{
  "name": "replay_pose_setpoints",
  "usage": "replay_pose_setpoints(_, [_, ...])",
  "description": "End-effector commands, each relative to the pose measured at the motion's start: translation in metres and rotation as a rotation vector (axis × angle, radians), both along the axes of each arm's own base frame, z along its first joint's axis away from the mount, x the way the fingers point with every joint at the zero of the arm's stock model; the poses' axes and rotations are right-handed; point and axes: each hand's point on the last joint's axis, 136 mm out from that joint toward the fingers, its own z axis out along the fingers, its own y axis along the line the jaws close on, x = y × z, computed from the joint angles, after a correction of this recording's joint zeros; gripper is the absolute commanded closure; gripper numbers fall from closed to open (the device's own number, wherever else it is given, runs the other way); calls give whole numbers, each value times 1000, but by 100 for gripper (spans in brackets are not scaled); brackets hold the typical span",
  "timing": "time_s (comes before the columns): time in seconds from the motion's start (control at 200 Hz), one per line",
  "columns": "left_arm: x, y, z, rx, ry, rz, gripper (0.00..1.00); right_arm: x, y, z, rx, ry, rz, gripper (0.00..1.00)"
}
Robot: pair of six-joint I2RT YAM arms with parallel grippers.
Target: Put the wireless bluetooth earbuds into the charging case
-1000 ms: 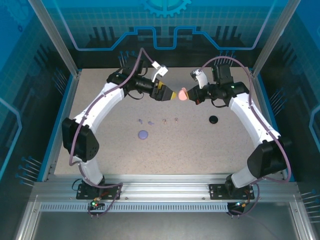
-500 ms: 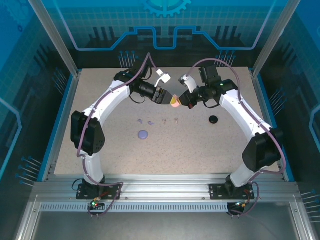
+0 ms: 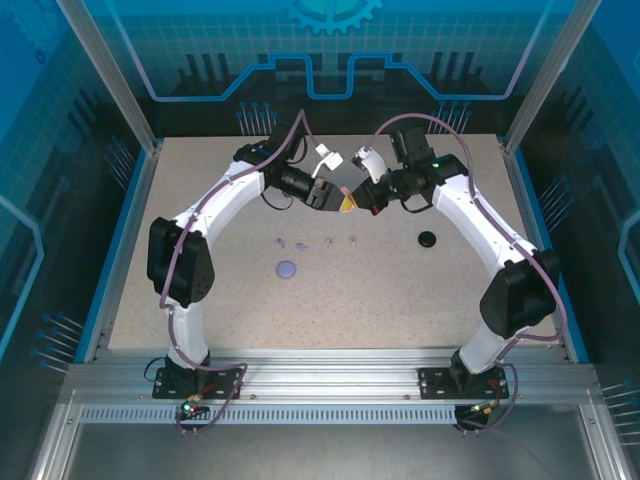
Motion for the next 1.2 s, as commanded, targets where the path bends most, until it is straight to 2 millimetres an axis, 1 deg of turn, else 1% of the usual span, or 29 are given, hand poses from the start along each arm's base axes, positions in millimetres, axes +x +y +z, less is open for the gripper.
replay_pose_setpoints(0.0, [-7,-4,14,-51,-21,-45,50,-1,3,0,-21,-9,15,100])
replay_pose_setpoints(0.05, [-7,-4,15,-56,-20,-47,54,0,3,0,-22,-7,14,100])
replay_pose_setpoints(0.15, [-6,-5,14,-59,-22,-46,58,0,3,-1,-23,-5,13,100])
replay_pose_setpoints(0.235, [-6,-5,15,-64,-21,-47,67,0,4,-1,-22,-7,11,100])
replay_pose_setpoints(0.315, [-7,-5,13,-63,-19,-48,70,0,3,-1,-23,-4,8,100])
replay_pose_setpoints(0.455, [-7,-5,13,-66,-15,-50,70,2,3,-1,-23,-6,3,100])
replay_pose_setpoints(0.52, [-8,-5,12,-67,-13,-50,71,2,4,1,-20,-8,4,100])
replay_pose_setpoints(0.585, [-8,-5,12,-67,-13,-49,76,2,4,1,-18,-7,4,100])
replay_pose_setpoints(0.64, [-7,-6,12,-70,-14,-48,83,2,4,1,-17,-6,3,100])
replay_pose_setpoints(0.805, [-5,-6,13,-77,-27,-42,100,5,3,7,-9,-20,-15,100])
replay_pose_setpoints(0.85, [-5,-6,13,-74,-37,-37,100,9,1,11,-5,-27,-35,90])
replay_pose_setpoints(0.92, [-4,-5,13,-70,-53,-27,100,14,-5,21,19,-36,-70,80])
replay_pose_setpoints(0.955, [-3,-4,14,-69,-68,-21,100,17,-10,25,30,-35,-95,73])
replay_pose_setpoints(1.066, [-2,1,16,-71,-104,5,100,24,-29,44,70,-43,-182,61])
replay_pose_setpoints(1.196, [1,8,23,-70,-187,62,100,22,-50,62,120,-50,-259,48])
